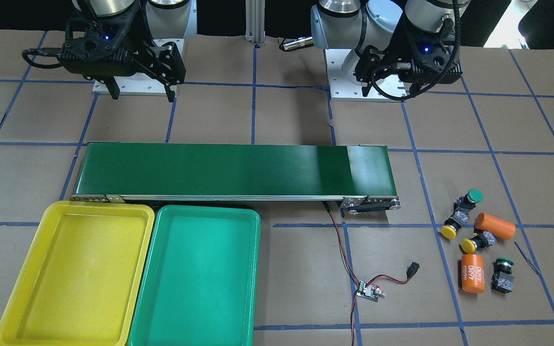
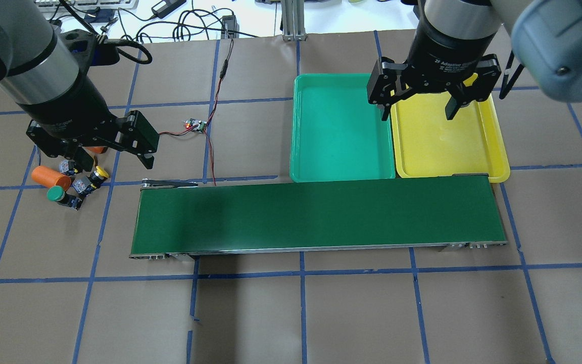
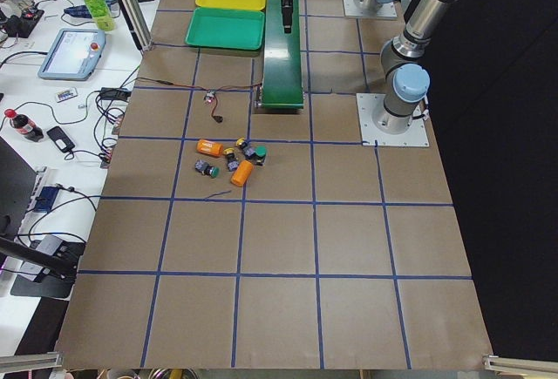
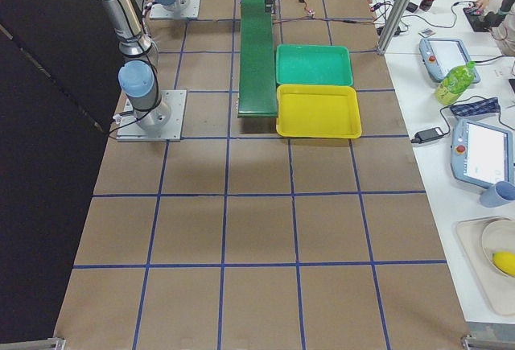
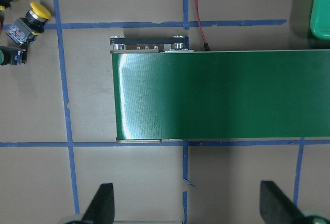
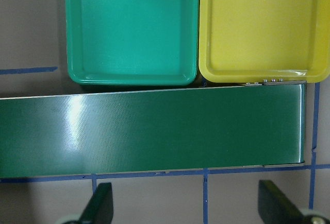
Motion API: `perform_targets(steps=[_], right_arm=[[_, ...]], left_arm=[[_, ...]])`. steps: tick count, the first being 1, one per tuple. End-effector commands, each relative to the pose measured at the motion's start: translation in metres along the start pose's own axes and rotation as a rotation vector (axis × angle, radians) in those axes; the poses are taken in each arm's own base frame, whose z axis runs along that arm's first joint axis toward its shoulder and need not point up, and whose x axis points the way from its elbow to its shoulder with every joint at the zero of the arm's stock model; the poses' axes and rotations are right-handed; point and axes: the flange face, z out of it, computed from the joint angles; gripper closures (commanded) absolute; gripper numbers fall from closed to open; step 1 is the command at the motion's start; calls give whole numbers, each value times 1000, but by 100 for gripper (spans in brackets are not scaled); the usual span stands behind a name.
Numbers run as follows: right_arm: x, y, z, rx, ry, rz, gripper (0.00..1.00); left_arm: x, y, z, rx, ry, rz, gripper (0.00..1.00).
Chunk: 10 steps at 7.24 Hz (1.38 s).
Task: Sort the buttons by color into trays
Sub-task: 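Move the left gripper over the pile of cylinders and buttons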
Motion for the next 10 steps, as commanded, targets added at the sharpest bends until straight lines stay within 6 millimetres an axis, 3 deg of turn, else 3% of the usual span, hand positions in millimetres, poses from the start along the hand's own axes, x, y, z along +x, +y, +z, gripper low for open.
perform_targets(steps=[1,6,8,10], right_arm=[[0,0,2,-7,1,1,0],[0,-1,1,-4,1,2,0],[3,-2,2,-7,3,7,0],[2,-1,2,-10,6,-2,0]], left_arm=[[0,0,-1,4,2,-2,0],[-4,-5,-9,30,5,-8,0],[-8,-13,-4,23,6,-14,0],[-45,-24,3,29,7,-88,0]])
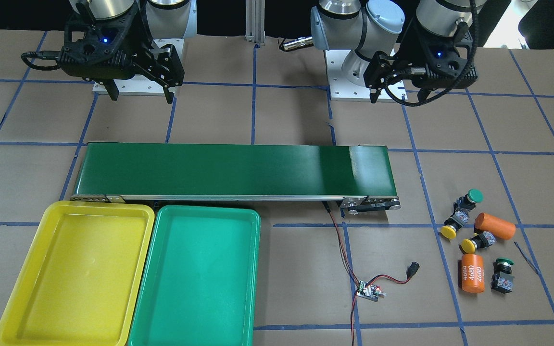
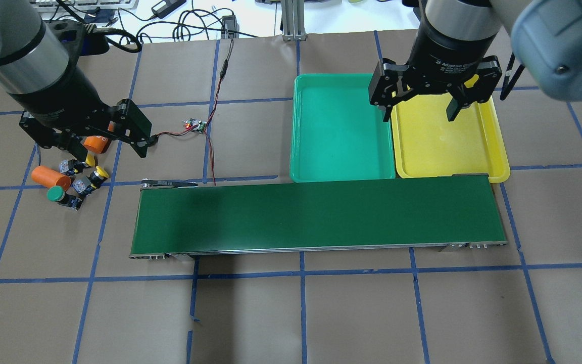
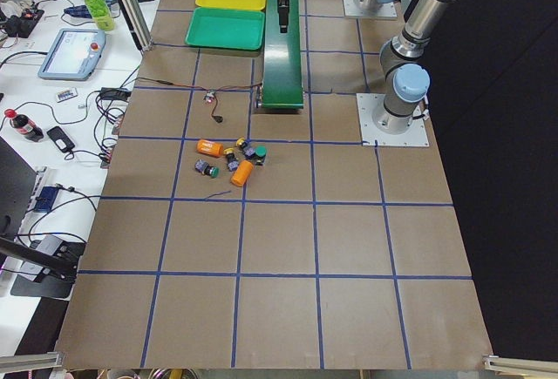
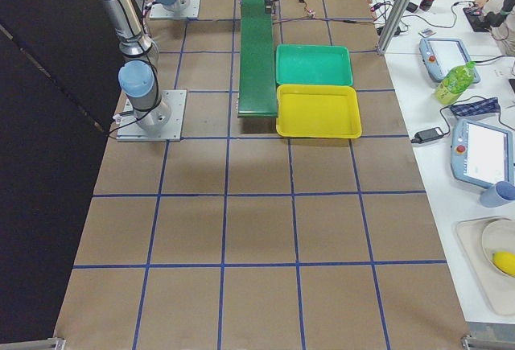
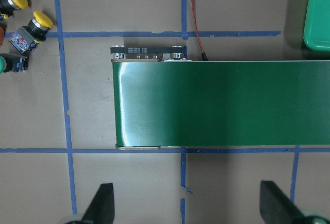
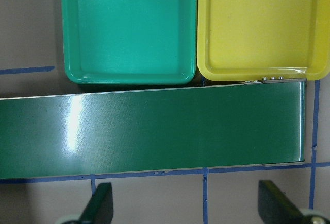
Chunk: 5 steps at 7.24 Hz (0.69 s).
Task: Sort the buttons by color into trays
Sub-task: 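Move the left gripper over the pile of cylinders and buttons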
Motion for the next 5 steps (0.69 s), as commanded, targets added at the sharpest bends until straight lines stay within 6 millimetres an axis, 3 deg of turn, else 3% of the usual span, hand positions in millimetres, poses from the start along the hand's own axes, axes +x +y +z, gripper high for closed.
perform_targets(steps=[1,4,5], right_arm=[[1,0,0,0,2,-2,0],[-1,1,0,-1,-3,-2,0],[-1,-1,2,-1,-3,-1,0]], left_arm=[[-44,-14,7,-2,8,-88,0],[-75,-53,33,19,6,-113,0],[-85,-74,56,3,9,-107,0]])
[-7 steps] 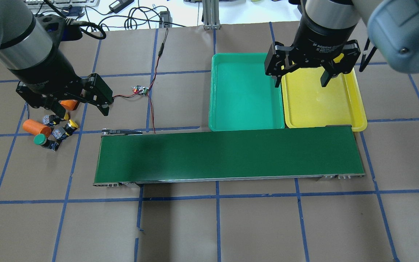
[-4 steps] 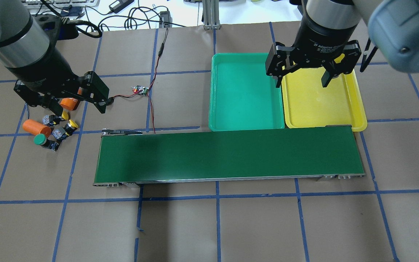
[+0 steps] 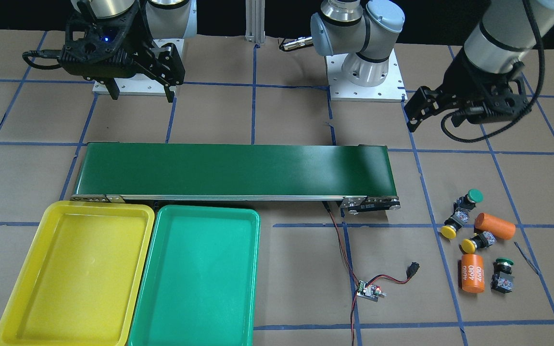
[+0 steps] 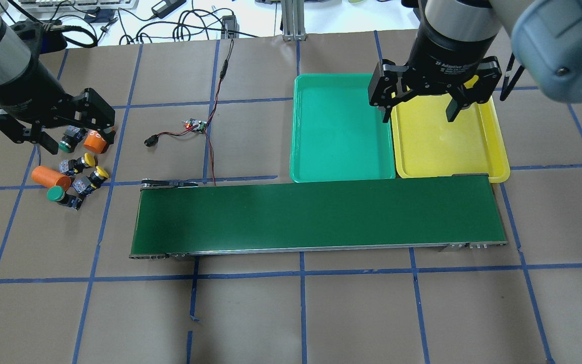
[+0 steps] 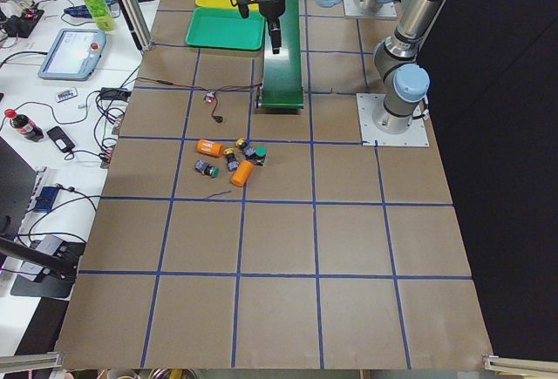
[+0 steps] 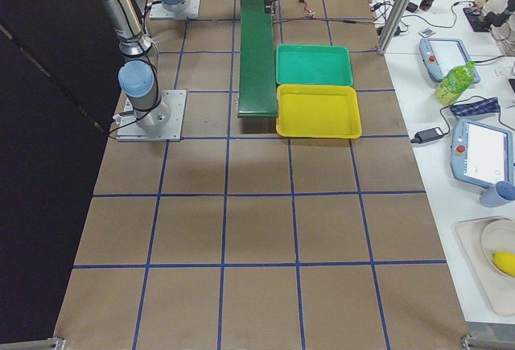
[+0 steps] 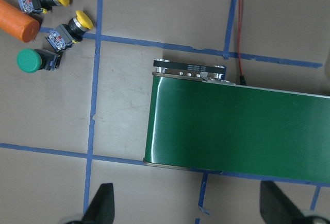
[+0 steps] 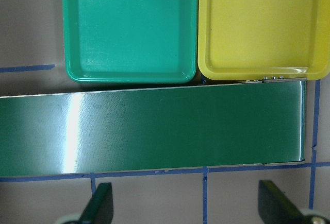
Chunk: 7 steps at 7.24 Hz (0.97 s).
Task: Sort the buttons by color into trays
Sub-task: 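Move the left gripper over the pile of cylinders and buttons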
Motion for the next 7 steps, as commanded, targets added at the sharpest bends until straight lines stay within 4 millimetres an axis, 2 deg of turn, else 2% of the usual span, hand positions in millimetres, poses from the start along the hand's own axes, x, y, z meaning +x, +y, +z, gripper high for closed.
perform_targets(steps=[1,3,4,6,7], right_arm=[[0,0,-1,5,-1,3,0],[0,0,1,-1,1,3,0],[1,-1,2,-4,2,4,0],[5,-3,1,1,1,12,0],[6,-4,1,-1,1,11,0]], left_arm=[[-23,-49,37,29,-5,34,0],[-78,-98,73,71,-10,128,0],[-91,-119,97,91,-22,171,0],[-103,-157,150,131,-27,175,0],[-105,-169,170,131,-29,211,0]])
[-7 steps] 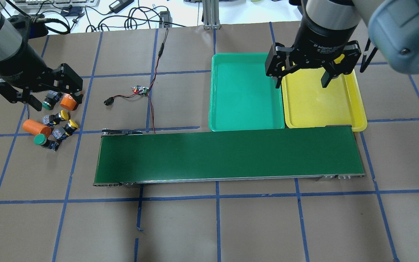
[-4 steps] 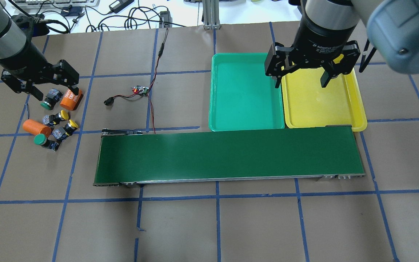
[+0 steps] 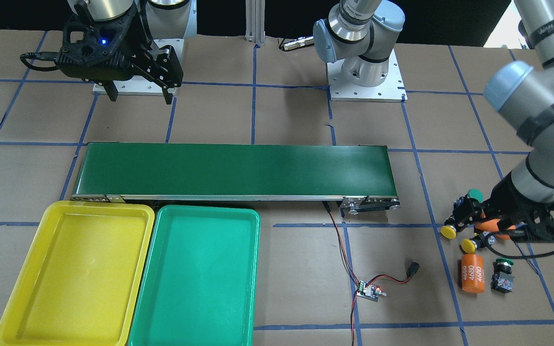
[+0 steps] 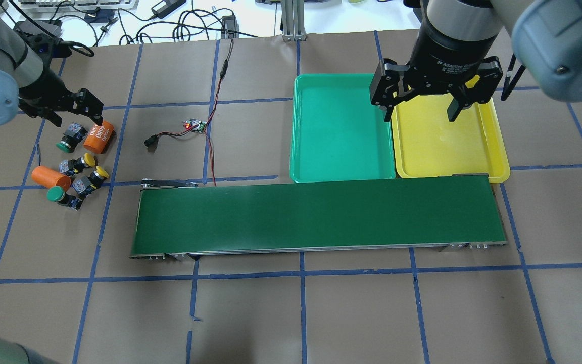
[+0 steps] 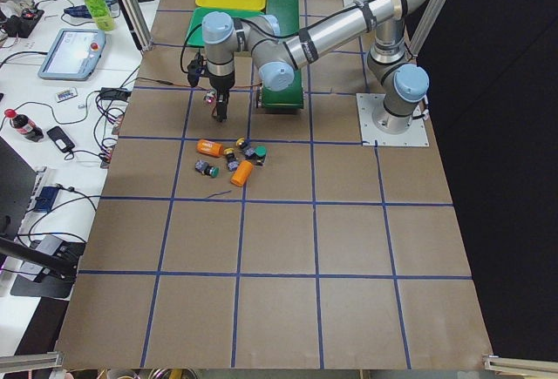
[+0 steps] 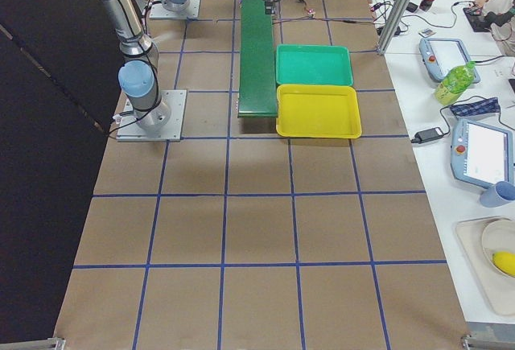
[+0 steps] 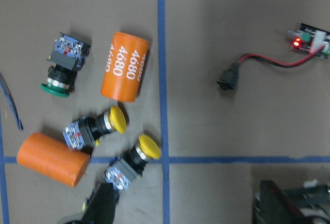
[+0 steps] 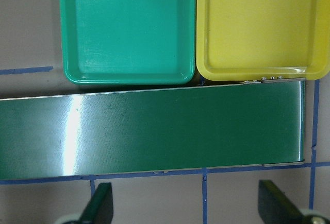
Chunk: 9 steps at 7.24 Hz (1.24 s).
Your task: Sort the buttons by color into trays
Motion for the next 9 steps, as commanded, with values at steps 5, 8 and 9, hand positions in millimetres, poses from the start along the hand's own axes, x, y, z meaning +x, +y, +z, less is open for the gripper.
perform_targets(steps=[5,8,9], right_arm=[[3,0,3,-8,3,2,0],[1,1,3,-9,2,-2,0],[1,1,3,-8,2,-1,0]], left_arm=[[-26,-52,99,-12,1,200,0],[-37,-52,122,-36,22,190,0],[-43,-50,129,-45,26,174,0]])
